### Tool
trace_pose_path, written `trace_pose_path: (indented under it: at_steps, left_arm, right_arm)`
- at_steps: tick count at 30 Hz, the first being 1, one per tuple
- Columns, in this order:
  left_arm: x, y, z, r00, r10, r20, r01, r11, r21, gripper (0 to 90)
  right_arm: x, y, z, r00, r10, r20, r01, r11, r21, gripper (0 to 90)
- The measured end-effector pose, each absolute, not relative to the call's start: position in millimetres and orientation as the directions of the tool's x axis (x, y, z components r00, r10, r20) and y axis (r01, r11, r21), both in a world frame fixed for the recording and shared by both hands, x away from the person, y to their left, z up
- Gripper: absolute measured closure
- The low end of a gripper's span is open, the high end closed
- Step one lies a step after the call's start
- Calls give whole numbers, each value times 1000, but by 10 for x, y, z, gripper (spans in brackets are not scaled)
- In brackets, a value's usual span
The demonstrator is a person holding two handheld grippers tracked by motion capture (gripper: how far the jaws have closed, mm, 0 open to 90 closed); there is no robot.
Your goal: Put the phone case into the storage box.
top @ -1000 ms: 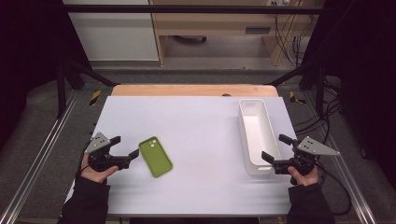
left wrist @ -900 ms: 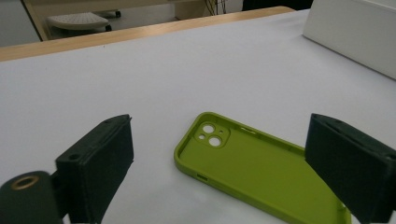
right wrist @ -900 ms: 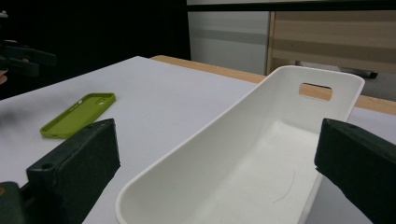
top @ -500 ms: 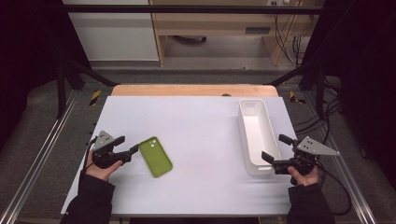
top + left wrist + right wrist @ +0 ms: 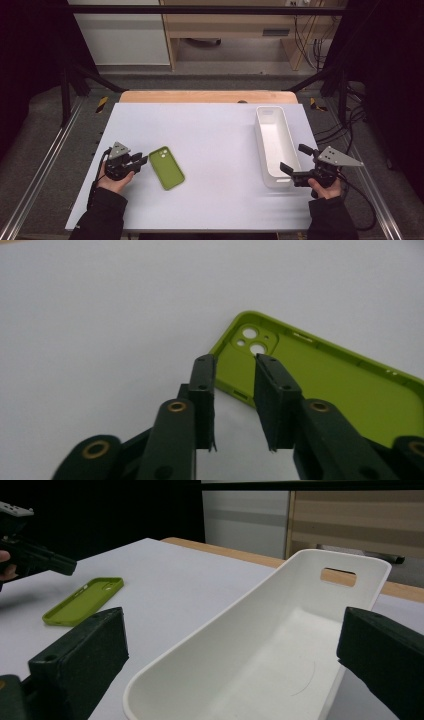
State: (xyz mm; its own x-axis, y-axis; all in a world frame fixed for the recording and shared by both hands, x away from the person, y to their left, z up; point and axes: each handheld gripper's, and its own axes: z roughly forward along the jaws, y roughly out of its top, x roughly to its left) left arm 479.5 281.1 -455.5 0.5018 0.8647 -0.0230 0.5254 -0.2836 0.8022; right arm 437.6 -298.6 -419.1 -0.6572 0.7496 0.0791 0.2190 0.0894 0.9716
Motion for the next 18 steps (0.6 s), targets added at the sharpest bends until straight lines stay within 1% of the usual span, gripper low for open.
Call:
trace_pose_path:
  at_steps: [2, 3, 6, 9, 18]
  left_arm:
    - [4800, 2808, -4568, 500, 865, -23, 530, -285, 798, 759]
    - [4806, 2801, -4583, 499, 866, -24, 539, -288, 792, 759]
    - [4819, 2778, -4610, 491, 871, -24, 550, -289, 783, 840]
    - [4831, 2758, -4638, 489, 872, -22, 560, -295, 774, 887]
    - [4882, 2712, -4709, 463, 886, -19, 586, -290, 756, 898]
  right_arm:
    - [4376, -2986, -4191, -657, 749, 80, 219, 89, 972, 5]
    - [4376, -2986, -4191, -657, 749, 80, 219, 89, 972, 5]
    - [4375, -2987, -4191, -657, 750, 79, 219, 89, 972, 5]
    - [4374, -2985, -4191, -657, 750, 81, 221, 90, 971, 5]
    - [4375, -2983, -4191, -657, 750, 80, 221, 90, 971, 5]
